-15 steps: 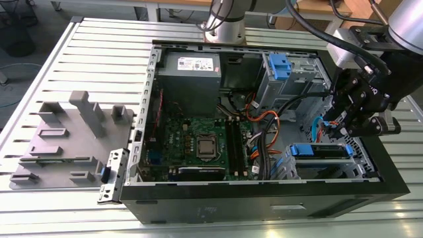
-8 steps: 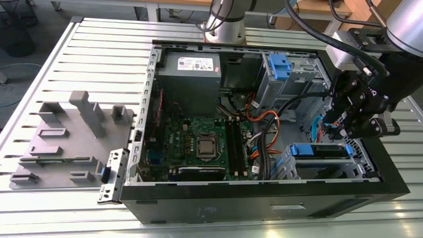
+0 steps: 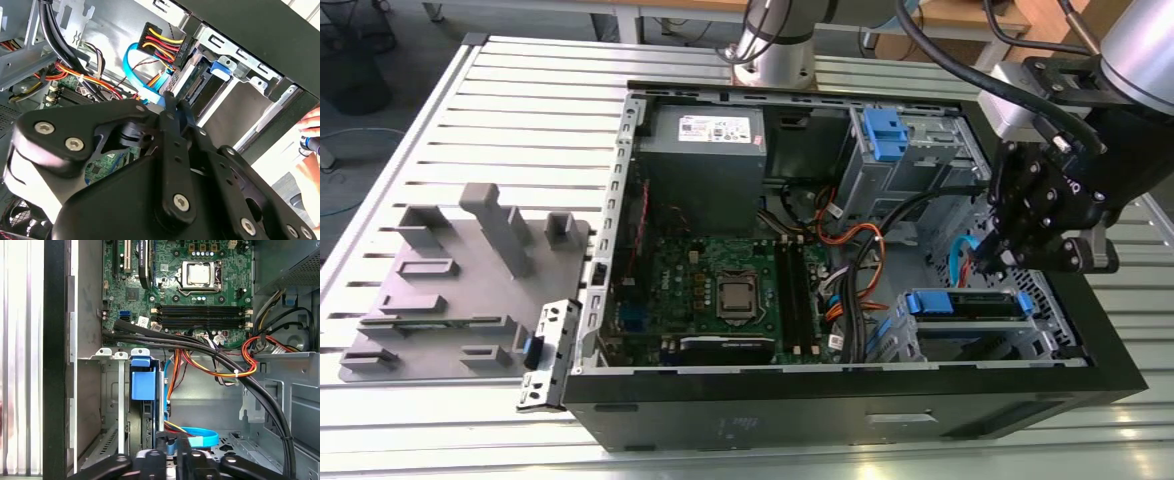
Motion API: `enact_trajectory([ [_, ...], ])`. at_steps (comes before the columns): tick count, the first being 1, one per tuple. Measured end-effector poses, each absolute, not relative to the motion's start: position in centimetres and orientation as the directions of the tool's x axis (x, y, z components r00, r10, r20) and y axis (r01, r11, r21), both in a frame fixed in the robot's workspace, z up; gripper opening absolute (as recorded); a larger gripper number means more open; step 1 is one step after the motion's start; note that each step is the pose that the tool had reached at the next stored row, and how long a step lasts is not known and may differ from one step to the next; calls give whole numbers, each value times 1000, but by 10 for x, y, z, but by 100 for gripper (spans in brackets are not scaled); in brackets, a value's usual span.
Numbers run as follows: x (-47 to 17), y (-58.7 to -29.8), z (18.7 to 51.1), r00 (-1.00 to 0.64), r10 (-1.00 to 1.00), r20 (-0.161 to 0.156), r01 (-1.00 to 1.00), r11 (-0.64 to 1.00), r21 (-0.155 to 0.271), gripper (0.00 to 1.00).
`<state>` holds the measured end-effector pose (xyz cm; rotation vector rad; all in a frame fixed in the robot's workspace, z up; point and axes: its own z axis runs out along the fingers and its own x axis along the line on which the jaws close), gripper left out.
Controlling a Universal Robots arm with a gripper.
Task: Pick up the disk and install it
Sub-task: 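Insert the first disk wire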
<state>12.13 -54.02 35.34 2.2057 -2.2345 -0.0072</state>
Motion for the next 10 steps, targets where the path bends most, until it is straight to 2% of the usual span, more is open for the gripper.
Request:
enact_trajectory([
  [1, 121, -540, 353, -13, -1000, -2, -1000, 13, 5, 22],
  [2, 121, -540, 353, -13, -1000, -2, -1000, 13, 5, 16],
  [10, 121, -540, 353, -13, -1000, -1, -1000, 13, 4, 16],
])
